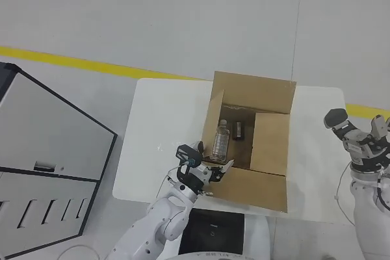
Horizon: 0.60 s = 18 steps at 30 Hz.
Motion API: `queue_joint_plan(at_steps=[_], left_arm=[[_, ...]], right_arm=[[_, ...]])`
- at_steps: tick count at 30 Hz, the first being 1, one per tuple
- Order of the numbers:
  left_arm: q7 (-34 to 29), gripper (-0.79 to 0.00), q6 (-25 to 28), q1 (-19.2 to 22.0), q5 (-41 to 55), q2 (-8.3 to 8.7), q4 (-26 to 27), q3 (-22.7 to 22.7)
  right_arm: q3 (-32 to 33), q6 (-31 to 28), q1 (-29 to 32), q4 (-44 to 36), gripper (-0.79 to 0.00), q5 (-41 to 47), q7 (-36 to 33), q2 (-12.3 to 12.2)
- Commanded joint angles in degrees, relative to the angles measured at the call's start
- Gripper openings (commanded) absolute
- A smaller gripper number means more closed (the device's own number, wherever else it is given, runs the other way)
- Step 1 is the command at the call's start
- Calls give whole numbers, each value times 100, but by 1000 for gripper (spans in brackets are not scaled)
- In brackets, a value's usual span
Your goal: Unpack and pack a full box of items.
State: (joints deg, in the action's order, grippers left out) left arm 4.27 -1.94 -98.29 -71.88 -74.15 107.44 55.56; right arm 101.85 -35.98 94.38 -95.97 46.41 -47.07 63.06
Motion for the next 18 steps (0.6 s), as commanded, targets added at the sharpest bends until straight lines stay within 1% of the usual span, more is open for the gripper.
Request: queue_joint_plan(at_steps=[1,5,9,13,15,18], left_arm=[[0,0,0,0,-1,0,0,0],[63,0,97,73,125,-19,-36,-66],[56,0,292,437,436,-112,-196,-381],[107,0,195,784,215,-211,-358,-762],[116,0,74,1001,235,-290,-650,-963],[42,0,-6,1293,503,-397,-1094,-1135]], right_arm=[[0,0,0,0,0,12,-1,0],[0,0,0,0,0,12,-1,0],[0,0,0,0,0,12,-1,0],[0,0,0,0,0,12,-1,0],[0,0,0,0,0,12,-1,0],[0,0,0,0,0,12,-1,0]])
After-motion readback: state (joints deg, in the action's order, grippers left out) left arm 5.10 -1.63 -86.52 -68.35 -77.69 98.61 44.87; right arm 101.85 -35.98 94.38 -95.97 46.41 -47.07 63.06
